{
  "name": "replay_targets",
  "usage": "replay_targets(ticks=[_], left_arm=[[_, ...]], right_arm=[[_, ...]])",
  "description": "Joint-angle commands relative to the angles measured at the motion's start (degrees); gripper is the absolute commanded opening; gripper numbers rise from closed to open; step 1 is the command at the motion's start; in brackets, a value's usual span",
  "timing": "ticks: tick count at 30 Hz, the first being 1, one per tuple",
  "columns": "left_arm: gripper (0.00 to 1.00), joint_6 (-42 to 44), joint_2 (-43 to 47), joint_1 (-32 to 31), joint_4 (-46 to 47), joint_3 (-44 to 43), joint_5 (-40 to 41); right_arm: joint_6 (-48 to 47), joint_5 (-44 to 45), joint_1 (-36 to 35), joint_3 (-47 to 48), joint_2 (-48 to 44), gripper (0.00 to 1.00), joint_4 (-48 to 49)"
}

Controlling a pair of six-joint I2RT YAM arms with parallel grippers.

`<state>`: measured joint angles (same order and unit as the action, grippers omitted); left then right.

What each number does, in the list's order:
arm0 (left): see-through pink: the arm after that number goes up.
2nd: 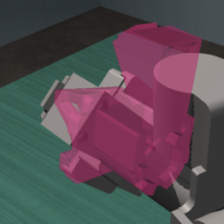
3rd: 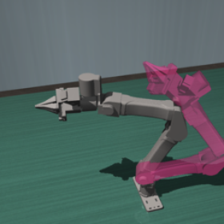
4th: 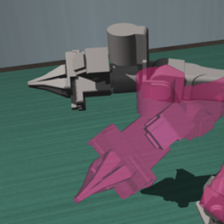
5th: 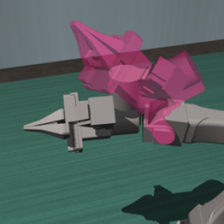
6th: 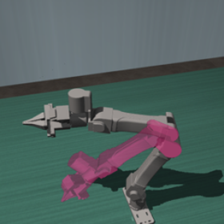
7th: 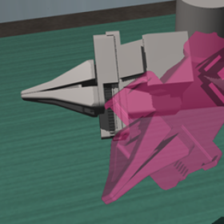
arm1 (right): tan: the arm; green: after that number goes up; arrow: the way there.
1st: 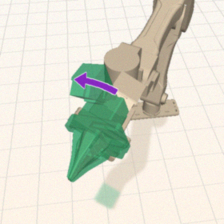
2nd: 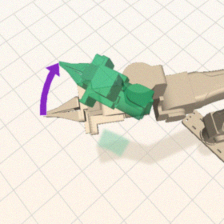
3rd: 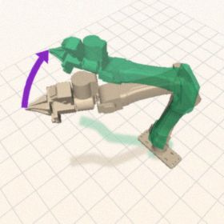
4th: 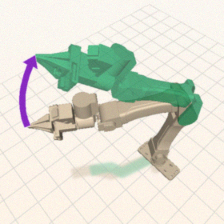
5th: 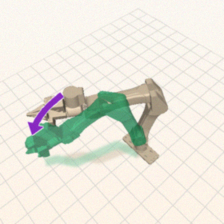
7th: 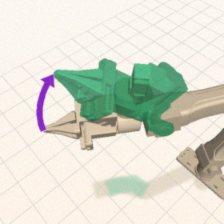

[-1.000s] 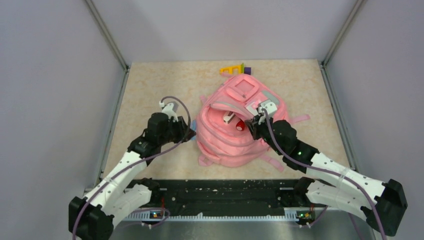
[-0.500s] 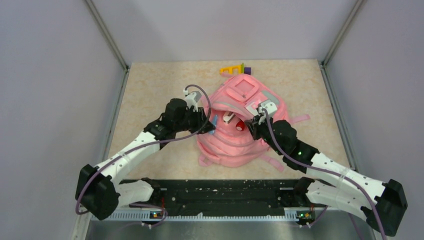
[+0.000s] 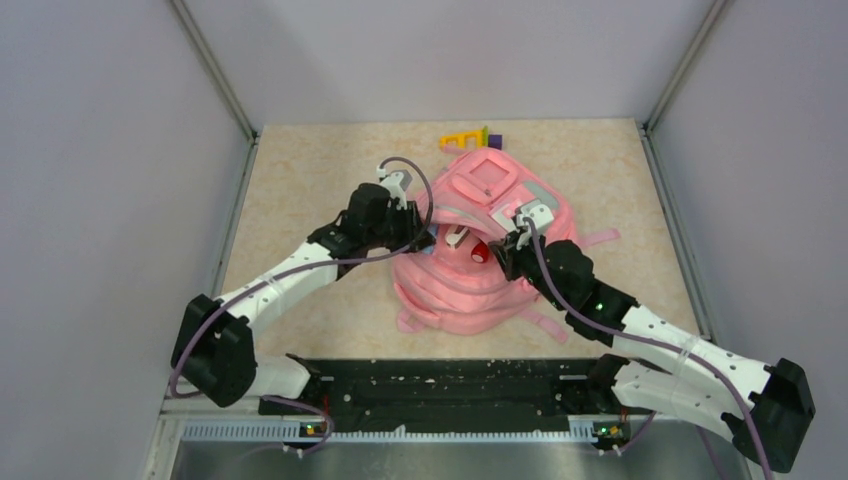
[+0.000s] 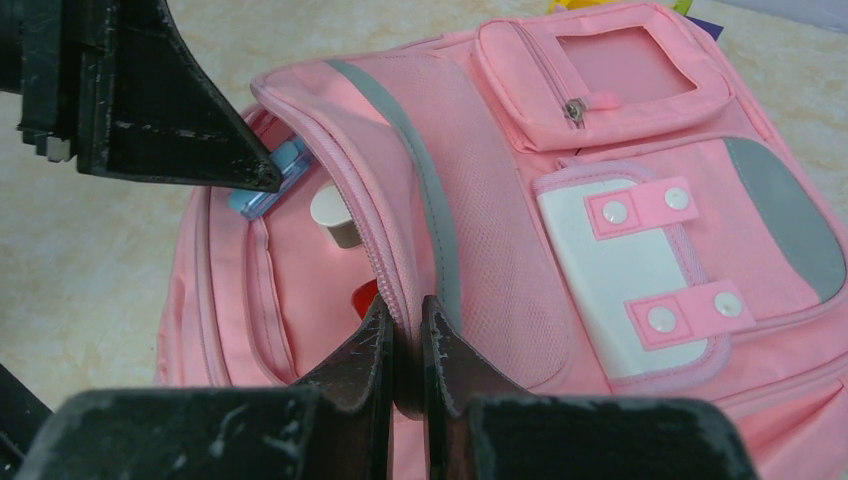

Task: Pack the student bag
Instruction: Place the stationery in the student bag.

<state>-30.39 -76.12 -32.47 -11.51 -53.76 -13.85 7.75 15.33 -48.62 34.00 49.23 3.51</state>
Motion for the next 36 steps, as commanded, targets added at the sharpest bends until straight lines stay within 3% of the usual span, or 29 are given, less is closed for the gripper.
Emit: replay_targets(ticks=[1, 14, 23, 28, 32, 33, 35, 36], left_arm=[[0.01, 1.15, -3.05, -0.08, 8.61, -2.16, 3.85], [0.03, -2.40, -5.97, -0.46, 34.10, 6.59, 5.44], [0.49, 3.56, 0.80, -0.77, 28.69, 8.46, 6.87], [0.67, 13.32, 11.18, -0.80, 16.86, 8.47, 8.12], [0.78, 12.43, 19.24, -0.56, 12.22, 10.09, 12.77], [0.79, 11.67, 20.23, -0.31, 10.18, 9.74, 13.21], [0.80, 10.76, 21.05, 0.17, 7.52, 8.24, 13.32], [0.80, 10.33, 21.01, 0.28, 7.14, 7.75, 13.32]], right_arm=[[2.93, -2.20, -0.32, 2.48, -1.79, 0.00, 9.48], [2.81, -2.04, -0.33, 1.96, 2.09, 0.00, 10.72], [2.95, -1.93, -0.33, 1.77, 3.09, 0.00, 11.43], [3.02, -1.95, -0.34, 2.27, 3.37, 0.00, 9.96], [4.17, -3.15, -0.35, 2.38, 2.78, 0.00, 7.05], [4.89, -3.90, -0.36, 2.20, 2.60, 0.07, 6.04], [7.21, -5.60, -0.34, 1.81, 1.74, 0.34, 3.57], [8.20, -6.28, -0.38, 1.69, 1.11, 0.42, 2.10]])
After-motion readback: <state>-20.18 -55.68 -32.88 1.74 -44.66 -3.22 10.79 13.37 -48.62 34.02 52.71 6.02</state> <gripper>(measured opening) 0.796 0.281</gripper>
